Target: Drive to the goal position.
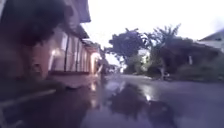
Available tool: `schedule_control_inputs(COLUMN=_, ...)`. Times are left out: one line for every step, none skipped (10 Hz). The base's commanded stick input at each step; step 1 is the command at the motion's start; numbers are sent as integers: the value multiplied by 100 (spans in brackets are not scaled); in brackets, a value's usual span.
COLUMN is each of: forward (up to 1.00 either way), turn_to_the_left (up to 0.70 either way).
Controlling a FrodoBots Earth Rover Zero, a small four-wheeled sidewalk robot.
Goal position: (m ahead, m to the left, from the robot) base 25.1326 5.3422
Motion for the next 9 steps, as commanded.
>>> schedule_control_inputs(forward=70, turn_to_the_left=0)
schedule_control_inputs(forward=70, turn_to_the_left=0)
schedule_control_inputs(forward=70, turn_to_the_left=0)
schedule_control_inputs(forward=70, turn_to_the_left=0)
schedule_control_inputs(forward=70, turn_to_the_left=0)
schedule_control_inputs(forward=70, turn_to_the_left=0)
schedule_control_inputs(forward=70, turn_to_the_left=0)
schedule_control_inputs(forward=70, turn_to_the_left=0)
schedule_control_inputs(forward=70, turn_to_the_left=0)
